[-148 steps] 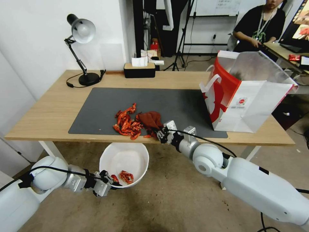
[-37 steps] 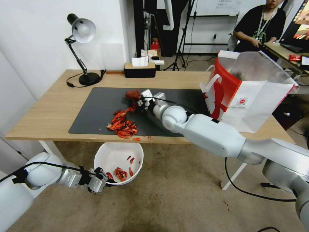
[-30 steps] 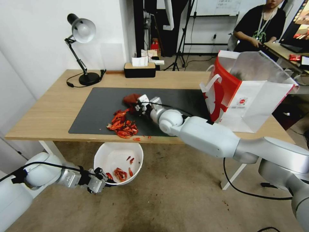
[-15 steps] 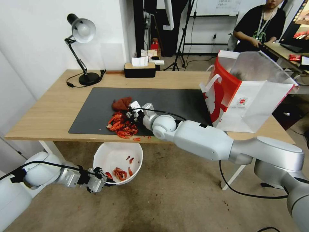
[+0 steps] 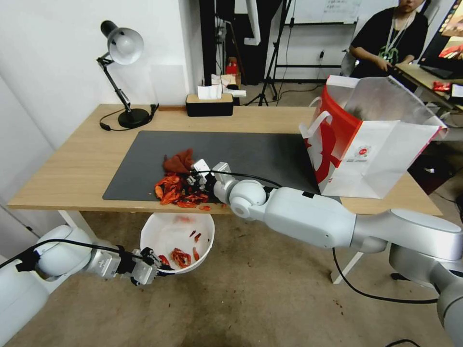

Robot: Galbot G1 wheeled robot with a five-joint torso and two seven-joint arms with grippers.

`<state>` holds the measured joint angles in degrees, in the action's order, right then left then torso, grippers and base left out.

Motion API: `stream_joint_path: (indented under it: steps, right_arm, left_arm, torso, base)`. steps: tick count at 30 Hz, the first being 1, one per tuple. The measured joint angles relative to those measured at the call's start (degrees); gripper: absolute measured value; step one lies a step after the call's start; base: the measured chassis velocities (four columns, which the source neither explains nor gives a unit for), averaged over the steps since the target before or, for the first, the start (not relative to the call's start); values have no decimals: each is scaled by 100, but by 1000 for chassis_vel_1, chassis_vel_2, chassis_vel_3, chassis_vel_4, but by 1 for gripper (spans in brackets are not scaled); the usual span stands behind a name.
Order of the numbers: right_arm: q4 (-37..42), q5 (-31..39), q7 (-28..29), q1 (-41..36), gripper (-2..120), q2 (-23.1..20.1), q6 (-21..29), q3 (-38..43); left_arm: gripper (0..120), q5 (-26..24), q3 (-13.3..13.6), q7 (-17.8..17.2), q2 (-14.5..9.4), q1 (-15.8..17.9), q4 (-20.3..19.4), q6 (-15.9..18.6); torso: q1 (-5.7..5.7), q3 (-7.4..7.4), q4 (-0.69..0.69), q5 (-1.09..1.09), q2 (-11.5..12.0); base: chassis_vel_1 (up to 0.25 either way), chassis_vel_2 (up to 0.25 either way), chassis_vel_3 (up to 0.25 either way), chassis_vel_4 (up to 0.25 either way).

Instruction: Sweep shrimp from table into container with towel, then put container into takeout bag.

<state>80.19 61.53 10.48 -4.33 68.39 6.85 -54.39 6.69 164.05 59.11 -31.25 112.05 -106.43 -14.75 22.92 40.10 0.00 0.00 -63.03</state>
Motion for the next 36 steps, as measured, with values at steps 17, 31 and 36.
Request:
stream_joint_path:
  steps: [17, 31, 36]
  right_arm:
    - [397, -7, 115, -62, 4, -74, 38, -32]
    - [789, -7, 179, -138, 4, -213, 80, -90]
    - [859, -9, 187, -137, 4, -274, 104, -91]
  left_arm:
    - [0, -40, 11, 70, -95, 216, 101, 2]
    - [0, -150, 11, 62, 38, 254, 59, 50]
    - [0, -177, 11, 60, 68, 277, 45, 112]
  torso:
    - [0, 0, 1, 0, 0]
    - [0, 0, 0, 0, 0]
    - [0, 0, 0, -1, 0]
  base:
    - [0, 0, 0, 0]
    - [0, 0, 0, 0]
    - [0, 0, 0, 0]
